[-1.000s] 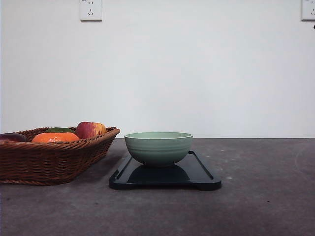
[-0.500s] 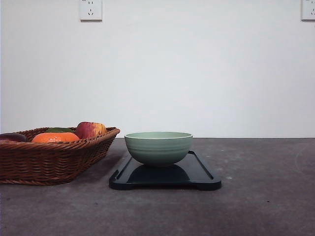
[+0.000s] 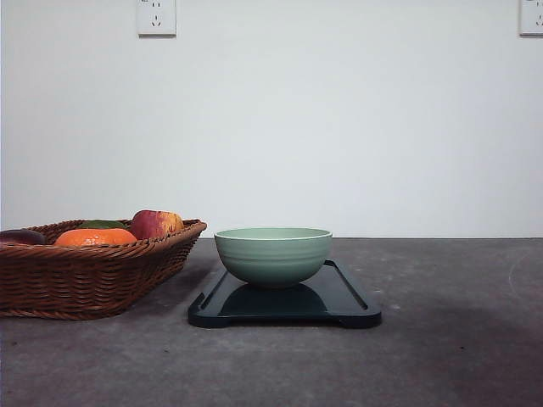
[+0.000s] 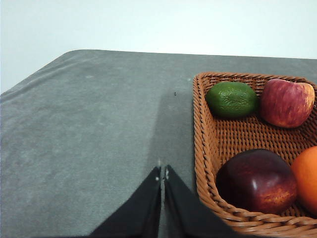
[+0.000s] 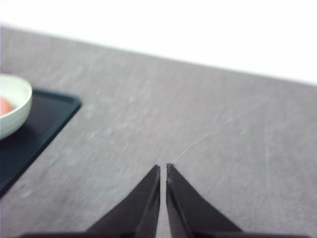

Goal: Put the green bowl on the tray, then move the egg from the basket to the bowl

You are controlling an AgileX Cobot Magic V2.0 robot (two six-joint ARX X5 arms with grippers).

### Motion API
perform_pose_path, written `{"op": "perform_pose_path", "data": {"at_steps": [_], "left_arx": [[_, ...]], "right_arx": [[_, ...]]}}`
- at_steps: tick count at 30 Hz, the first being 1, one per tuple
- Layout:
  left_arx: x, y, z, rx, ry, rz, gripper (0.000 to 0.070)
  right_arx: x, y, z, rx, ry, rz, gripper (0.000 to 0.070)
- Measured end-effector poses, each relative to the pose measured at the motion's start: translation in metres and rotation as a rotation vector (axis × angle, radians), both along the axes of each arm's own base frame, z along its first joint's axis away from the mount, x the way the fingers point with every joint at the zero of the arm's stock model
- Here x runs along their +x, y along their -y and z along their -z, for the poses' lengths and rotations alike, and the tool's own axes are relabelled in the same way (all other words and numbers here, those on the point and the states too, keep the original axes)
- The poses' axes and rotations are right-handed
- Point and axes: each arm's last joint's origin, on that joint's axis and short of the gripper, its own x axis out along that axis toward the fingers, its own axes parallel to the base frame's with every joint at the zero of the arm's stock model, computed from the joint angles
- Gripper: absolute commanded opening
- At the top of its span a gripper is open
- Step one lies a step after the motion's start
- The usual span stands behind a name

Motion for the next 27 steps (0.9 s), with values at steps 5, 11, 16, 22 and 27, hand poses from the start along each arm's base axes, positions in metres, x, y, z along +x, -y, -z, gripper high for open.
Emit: {"op": "perform_pose_path", "data": {"at_steps": [5,11,16,22,27], "left_arx": [[0.000,0.000,0.000,0.000,0.000,0.000,0.0000],[0.000,0.000,0.000,0.000,0.002,0.000,0.0000],[0.000,0.000,0.000,0.000,0.002,0.000,0.0000],[0.000,0.000,0.000,0.000,0.002,0.000,0.0000],[0.000,0.000,0.000,0.000,0.002,0.000,0.0000]], "right_arx": [[-0.007,0.004,0.023,0.004,0.032,0.031,0.0013],[-0.009,0.004,0.020,0.007,0.068,0.035,0.0013],[-0.009,0.004,0.018,0.008,0.085,0.035,0.0013],[-0.009,0.004,0.017,0.009,0.095,0.035,0.0013],[-0.009,0.004,0.017,0.009,0.096,0.035,0.0013]]}}
